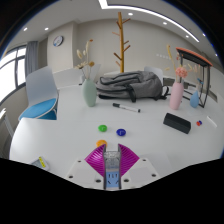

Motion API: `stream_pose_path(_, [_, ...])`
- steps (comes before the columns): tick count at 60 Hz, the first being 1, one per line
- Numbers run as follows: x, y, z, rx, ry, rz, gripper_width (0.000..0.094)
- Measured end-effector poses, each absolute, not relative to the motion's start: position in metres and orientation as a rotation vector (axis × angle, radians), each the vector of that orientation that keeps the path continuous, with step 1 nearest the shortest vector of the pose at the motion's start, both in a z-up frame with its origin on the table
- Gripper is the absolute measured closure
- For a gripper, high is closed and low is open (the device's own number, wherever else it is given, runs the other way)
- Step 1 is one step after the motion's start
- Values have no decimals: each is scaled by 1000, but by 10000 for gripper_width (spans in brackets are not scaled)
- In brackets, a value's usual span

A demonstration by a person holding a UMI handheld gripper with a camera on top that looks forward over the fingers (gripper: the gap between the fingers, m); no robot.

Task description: Unplug charger

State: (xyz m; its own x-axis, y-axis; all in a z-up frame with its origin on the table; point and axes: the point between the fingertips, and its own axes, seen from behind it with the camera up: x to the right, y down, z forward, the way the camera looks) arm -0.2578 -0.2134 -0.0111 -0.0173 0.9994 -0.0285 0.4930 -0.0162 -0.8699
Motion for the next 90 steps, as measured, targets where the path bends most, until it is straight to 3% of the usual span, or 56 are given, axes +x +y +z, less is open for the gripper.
stream_pose_path(4, [-260,-213,-11,-1586,-1605,952,871])
stream_pose_path(8, [-255,-213,-3,-1639,-1603,998,874])
stream_pose_path(15, [-272,-183,116,-1396,-1425,1062,884])
stream_pose_path(26, [-274,-131,164,-1487,-1446,1078,884])
stream_pose_path(32, [-261,-73,148,-1514,-1439,969,885])
stream_pose_path(54, [-220,50,20,-1685,-1494,735,821])
stream_pose_path(62, [-212,61,-8,-1712,-1536,689,684])
stream_pose_path(64, [-208,62,-12,-1734,-1542,684,530])
stream_pose_path(68, [-200,67,-6,-1749,-1518,667,70])
stream_pose_path(71, [-192,67,4,-1738,-1510,661,128])
stream_pose_path(75, [-176,60,27,-1729,-1502,677,70])
stream_pose_path(90, [-44,13,146,-1720,-1464,702,85])
